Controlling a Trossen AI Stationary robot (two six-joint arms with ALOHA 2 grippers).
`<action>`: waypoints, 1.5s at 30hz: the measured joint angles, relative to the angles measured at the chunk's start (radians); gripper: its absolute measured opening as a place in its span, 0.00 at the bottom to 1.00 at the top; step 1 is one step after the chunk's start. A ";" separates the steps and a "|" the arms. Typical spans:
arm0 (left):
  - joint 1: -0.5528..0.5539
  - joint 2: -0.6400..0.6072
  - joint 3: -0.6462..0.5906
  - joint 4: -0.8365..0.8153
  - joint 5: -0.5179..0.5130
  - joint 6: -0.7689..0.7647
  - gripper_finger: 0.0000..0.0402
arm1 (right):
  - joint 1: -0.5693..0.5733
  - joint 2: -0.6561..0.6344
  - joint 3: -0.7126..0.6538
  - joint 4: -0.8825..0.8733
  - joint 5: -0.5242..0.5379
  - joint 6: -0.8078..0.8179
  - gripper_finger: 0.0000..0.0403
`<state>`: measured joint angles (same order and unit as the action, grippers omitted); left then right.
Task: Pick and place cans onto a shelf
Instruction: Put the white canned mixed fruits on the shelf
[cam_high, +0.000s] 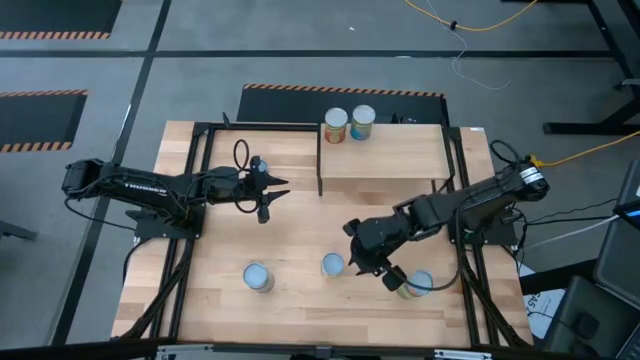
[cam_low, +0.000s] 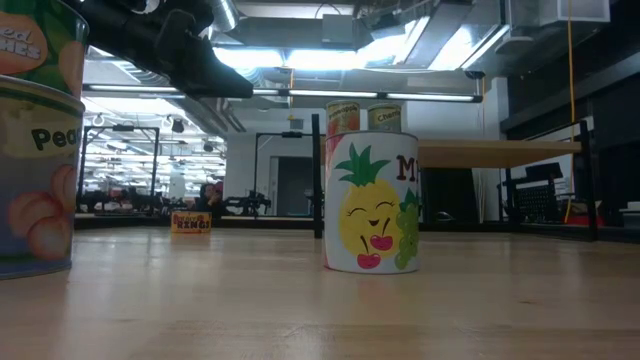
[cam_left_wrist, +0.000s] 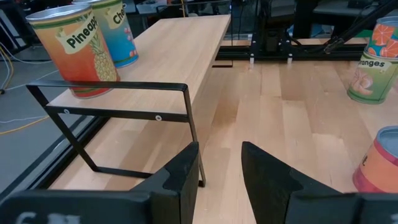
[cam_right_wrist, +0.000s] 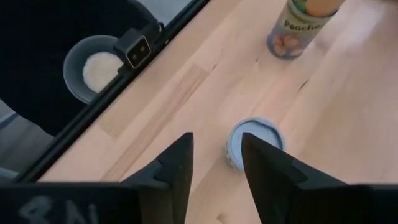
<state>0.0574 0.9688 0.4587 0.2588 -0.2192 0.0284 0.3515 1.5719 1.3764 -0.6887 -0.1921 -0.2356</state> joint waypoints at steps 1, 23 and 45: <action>0.000 0.000 0.000 0.000 0.000 0.000 0.28 | 0.000 0.000 -0.017 0.015 0.000 0.000 0.35; 0.000 0.000 0.000 -0.004 0.000 0.000 0.28 | 0.000 0.000 -0.244 0.349 0.002 -0.008 0.35; 0.000 0.000 0.000 -0.003 0.000 0.000 0.28 | -0.002 0.100 -0.320 0.498 0.063 -0.040 0.35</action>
<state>0.0574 0.9688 0.4587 0.2553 -0.2192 0.0288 0.3492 1.6716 1.0565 -0.1907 -0.1287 -0.2752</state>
